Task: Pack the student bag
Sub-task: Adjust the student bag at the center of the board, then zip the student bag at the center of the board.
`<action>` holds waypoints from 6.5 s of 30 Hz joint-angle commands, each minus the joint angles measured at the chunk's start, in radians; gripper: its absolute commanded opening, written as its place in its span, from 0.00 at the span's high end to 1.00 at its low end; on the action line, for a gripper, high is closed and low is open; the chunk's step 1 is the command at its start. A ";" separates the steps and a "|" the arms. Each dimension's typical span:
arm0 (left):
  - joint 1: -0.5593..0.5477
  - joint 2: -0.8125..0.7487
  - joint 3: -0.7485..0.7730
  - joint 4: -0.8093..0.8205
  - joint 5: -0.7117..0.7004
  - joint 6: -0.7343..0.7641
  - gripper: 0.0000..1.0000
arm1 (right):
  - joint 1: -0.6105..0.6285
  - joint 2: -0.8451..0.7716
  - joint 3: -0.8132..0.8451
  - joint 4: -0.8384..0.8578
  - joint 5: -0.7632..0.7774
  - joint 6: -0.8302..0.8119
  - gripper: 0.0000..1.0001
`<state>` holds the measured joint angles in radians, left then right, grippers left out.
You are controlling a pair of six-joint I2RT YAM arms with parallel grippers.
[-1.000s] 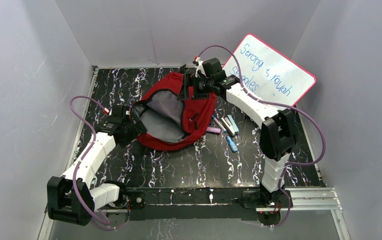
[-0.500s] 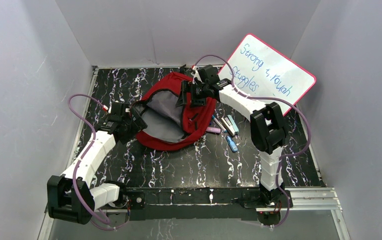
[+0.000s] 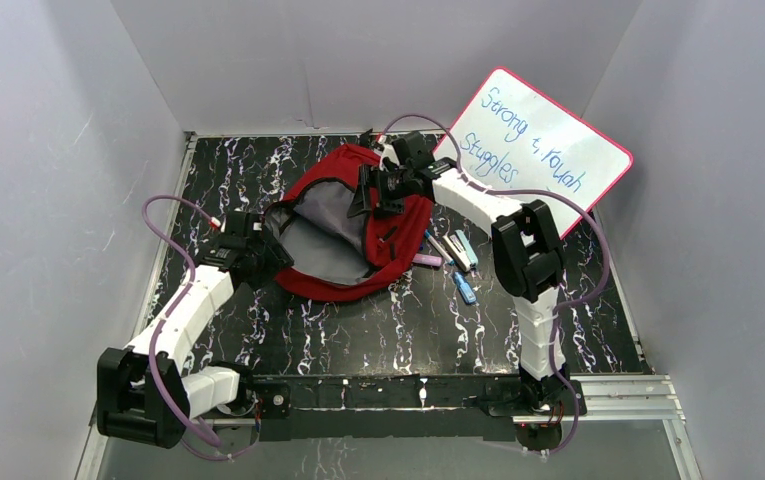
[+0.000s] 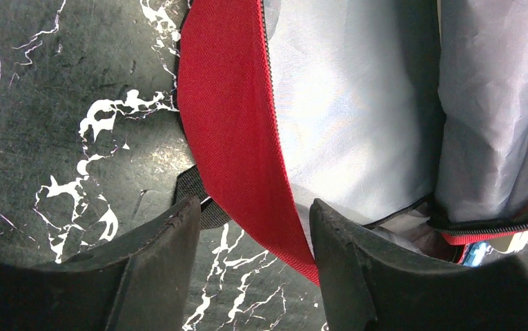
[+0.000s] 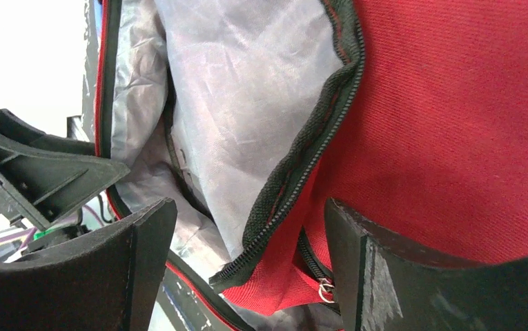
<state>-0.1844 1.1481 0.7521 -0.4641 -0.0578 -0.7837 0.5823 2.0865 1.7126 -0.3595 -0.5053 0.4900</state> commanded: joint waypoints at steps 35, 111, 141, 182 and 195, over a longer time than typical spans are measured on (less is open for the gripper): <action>0.006 -0.152 -0.051 -0.131 -0.067 0.039 0.51 | 0.205 -0.208 -0.059 -0.054 0.068 -0.249 0.23; 0.005 -0.189 0.089 -0.208 0.008 0.014 0.62 | 0.306 -0.510 -0.454 -0.063 0.738 -0.076 0.22; 0.005 0.011 0.330 -0.153 0.003 0.272 0.54 | 0.169 -0.289 -0.309 -0.091 0.647 -0.207 0.43; 0.006 -0.043 0.229 -0.143 0.136 0.254 0.55 | 0.162 -0.300 -0.447 0.057 0.544 -0.200 0.97; -0.026 -0.053 0.184 -0.029 0.353 0.293 0.57 | 0.171 -0.499 -0.645 0.328 0.184 -0.237 1.00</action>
<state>-0.1913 1.1107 0.9428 -0.5217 0.2314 -0.5117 0.7456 1.6264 1.0847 -0.1589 -0.1471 0.2752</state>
